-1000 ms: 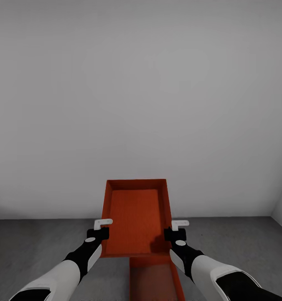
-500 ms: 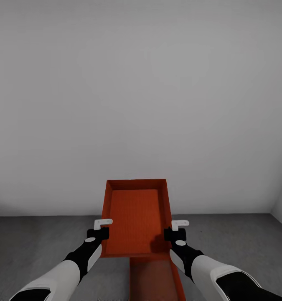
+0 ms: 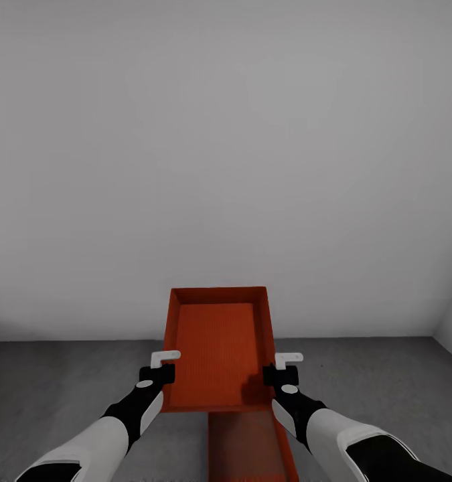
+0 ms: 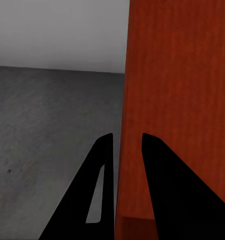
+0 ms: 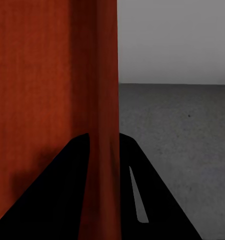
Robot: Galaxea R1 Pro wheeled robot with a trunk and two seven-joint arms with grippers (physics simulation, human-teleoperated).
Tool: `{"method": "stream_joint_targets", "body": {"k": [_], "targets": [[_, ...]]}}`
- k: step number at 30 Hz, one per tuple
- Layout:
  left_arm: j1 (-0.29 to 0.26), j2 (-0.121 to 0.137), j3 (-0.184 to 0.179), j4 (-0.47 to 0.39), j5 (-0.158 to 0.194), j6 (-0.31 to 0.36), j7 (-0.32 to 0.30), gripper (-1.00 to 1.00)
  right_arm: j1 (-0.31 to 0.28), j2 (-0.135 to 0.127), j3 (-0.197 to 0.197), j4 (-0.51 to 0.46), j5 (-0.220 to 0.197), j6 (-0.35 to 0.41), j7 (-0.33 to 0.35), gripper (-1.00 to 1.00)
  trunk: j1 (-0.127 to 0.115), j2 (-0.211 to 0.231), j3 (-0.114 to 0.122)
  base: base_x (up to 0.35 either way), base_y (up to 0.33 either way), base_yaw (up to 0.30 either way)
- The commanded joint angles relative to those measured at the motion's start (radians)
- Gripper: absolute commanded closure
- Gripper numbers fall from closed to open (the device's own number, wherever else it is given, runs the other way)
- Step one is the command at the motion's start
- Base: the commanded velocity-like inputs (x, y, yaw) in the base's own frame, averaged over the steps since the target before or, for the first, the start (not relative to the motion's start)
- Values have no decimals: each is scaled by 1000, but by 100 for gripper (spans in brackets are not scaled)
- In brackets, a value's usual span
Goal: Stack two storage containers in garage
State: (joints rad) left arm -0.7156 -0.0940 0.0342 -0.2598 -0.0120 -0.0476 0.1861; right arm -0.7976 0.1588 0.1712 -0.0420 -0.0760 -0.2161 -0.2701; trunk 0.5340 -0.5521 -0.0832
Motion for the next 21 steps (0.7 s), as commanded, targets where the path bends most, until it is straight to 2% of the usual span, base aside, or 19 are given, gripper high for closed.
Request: {"method": "stream_joint_targets", "body": {"k": [1, 21], "targets": [[-1, 22, 19, 1, -5, -3, 7, 100, -2, -9, -68, -1, -7, -6, 0, 100, 0, -2, -3, 0, 0, 0], [-1, 22, 19, 1, -5, -3, 7, 100, -2, -8, -68, -1, -6, -6, 0, 100, 0, -2, -35, 0, 0, 0]]}}
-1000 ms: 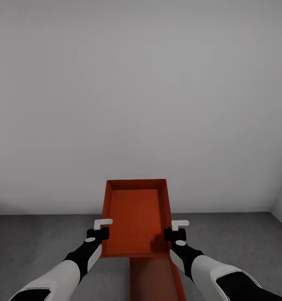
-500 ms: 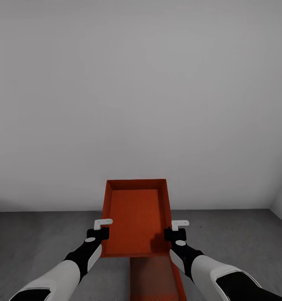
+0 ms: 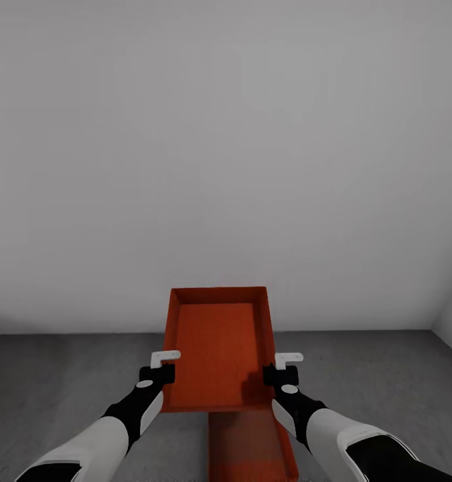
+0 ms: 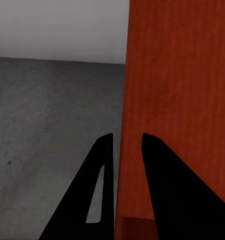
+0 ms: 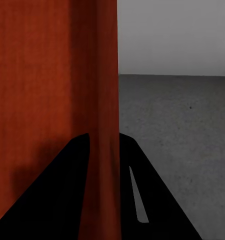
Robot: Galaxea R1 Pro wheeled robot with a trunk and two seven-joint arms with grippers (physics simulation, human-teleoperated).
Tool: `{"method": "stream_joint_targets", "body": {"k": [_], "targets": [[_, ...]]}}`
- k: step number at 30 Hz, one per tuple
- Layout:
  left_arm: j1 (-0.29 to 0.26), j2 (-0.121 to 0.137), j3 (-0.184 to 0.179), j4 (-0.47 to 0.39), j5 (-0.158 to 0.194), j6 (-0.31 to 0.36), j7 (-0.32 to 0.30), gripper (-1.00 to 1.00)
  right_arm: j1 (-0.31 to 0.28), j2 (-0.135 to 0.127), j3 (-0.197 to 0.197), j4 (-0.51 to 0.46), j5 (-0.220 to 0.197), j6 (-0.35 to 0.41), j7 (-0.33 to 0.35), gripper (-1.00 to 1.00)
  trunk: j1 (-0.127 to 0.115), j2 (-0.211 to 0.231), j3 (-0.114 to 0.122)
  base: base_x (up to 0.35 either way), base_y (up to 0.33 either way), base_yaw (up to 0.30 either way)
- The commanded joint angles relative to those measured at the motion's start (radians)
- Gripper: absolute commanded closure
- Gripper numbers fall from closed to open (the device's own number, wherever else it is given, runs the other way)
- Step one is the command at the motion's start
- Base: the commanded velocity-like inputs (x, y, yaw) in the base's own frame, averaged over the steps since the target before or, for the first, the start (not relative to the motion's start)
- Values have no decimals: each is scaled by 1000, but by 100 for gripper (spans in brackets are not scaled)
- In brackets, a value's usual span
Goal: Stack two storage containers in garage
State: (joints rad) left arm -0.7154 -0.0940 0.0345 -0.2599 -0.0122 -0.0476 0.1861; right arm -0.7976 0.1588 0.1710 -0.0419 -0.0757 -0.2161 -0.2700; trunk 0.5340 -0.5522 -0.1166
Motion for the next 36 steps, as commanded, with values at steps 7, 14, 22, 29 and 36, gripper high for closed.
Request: {"method": "stream_joint_targets", "body": {"k": [7, 14, 22, 29, 36], "targets": [[-1, 22, 19, 1, -5, -3, 7, 100, -2, -9, -68, -1, -7, -6, 0, 100, 0, -2, -13, 0, 0, 0], [-1, 22, 19, 1, -5, -3, 7, 100, -2, -9, -68, -1, -7, -6, 0, 100, 0, -2, -24, 0, 0, 0], [-1, 22, 19, 1, -5, -3, 7, 100, -2, -9, -68, -1, -7, -6, 0, 100, 0, -2, -37, 0, 0, 0], [-1, 22, 19, 1, -4, -3, 7, 100, -2, -9, -68, -1, -7, -6, 0, 100, 0, -2, -48, 0, 0, 0], [-1, 22, 19, 1, -3, -3, 7, 100, -2, -9, -68, 0, -7, -6, 1, 100, 0, -2, -59, 0, 0, 0]]}}
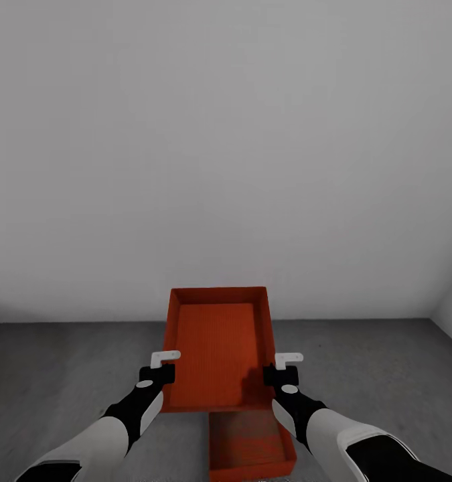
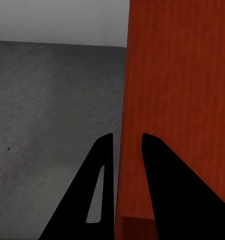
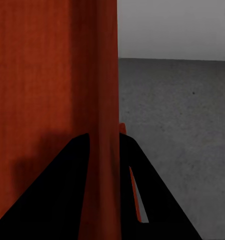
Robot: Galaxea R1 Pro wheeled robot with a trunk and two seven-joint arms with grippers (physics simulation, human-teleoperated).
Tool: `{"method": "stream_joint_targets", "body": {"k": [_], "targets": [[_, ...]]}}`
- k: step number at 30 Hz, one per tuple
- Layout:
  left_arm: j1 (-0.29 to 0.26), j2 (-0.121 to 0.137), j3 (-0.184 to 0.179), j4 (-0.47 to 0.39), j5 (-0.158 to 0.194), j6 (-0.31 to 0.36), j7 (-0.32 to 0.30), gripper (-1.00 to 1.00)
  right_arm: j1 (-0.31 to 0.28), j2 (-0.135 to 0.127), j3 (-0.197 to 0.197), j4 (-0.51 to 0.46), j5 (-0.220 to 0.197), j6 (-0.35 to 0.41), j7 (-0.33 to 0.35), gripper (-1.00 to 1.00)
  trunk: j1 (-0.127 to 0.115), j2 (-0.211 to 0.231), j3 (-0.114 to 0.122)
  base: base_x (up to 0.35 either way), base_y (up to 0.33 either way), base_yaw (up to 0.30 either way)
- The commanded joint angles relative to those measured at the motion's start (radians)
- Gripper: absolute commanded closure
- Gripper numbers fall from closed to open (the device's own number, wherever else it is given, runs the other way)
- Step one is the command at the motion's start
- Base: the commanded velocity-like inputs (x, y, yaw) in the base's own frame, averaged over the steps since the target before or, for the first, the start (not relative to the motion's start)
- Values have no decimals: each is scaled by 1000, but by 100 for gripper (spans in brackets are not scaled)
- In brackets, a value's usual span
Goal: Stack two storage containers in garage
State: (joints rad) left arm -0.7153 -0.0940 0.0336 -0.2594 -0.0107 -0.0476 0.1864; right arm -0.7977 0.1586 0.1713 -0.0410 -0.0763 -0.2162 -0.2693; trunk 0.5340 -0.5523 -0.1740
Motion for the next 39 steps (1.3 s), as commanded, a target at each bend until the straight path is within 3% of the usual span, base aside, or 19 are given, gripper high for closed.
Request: {"method": "stream_joint_targets", "body": {"k": [1, 39], "targets": [[-1, 22, 20, 0, -5, -3, 7, 100, -2, -9, -69, -1, -7, -6, 1, 100, 0, -2, -3, 0, 0, 0], [-1, 30, 21, 2, -3, -3, 7, 100, -2, -8, -69, 0, -7, -2, 2, 100, 0, -2, -64, 0, 0, 0]]}}
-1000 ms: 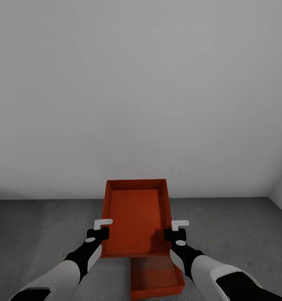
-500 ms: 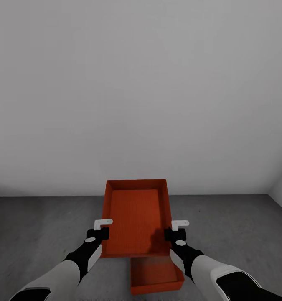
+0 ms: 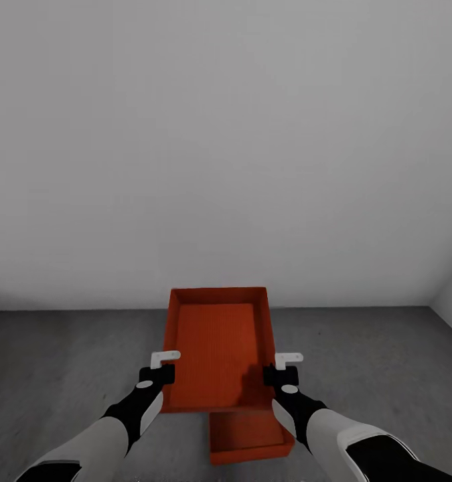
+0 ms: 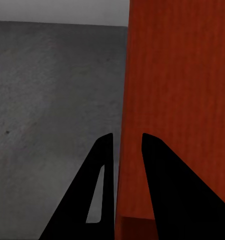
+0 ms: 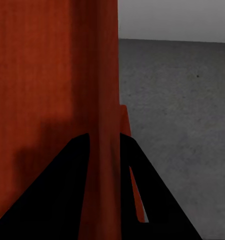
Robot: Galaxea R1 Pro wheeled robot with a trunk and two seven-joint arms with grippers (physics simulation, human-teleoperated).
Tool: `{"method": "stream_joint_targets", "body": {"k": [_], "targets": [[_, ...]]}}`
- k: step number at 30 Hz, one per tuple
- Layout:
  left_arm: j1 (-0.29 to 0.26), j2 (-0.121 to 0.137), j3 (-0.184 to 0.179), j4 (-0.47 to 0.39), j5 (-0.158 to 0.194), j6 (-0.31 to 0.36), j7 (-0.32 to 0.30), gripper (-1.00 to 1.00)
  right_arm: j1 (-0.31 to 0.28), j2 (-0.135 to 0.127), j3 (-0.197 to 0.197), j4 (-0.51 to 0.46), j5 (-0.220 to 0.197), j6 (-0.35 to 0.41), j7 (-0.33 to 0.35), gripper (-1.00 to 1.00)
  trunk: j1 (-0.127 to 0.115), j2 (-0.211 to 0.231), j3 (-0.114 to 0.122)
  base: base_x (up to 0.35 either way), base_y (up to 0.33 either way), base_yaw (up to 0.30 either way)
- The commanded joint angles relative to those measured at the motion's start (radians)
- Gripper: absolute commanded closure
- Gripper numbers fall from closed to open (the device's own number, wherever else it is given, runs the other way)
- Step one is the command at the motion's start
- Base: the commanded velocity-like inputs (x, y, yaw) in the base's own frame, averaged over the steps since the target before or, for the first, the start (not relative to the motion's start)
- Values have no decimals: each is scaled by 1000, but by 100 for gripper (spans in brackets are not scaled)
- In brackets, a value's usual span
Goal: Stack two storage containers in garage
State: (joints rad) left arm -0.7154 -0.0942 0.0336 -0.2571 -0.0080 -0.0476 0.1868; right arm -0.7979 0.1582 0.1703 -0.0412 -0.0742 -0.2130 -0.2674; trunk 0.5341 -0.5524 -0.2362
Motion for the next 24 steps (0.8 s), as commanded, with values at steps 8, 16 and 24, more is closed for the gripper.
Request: {"method": "stream_joint_targets", "body": {"k": [8, 16, 24], "targets": [[-1, 30, 22, -1, -6, -2, 7, 100, -1, -9, -68, 23, -7, -9, 0, 100, 0, -2, -14, 0, 0, 0], [-1, 30, 22, -1, -5, 0, 7, 100, -1, -9, -68, 24, -7, -9, 0, 100, 0, -2, -27, 0, 0, 0], [-1, 30, 22, 5, -4, 3, 7, 100, -1, -9, -68, 24, -8, -9, 0, 100, 0, -2, -40, 0, 0, 0]]}}
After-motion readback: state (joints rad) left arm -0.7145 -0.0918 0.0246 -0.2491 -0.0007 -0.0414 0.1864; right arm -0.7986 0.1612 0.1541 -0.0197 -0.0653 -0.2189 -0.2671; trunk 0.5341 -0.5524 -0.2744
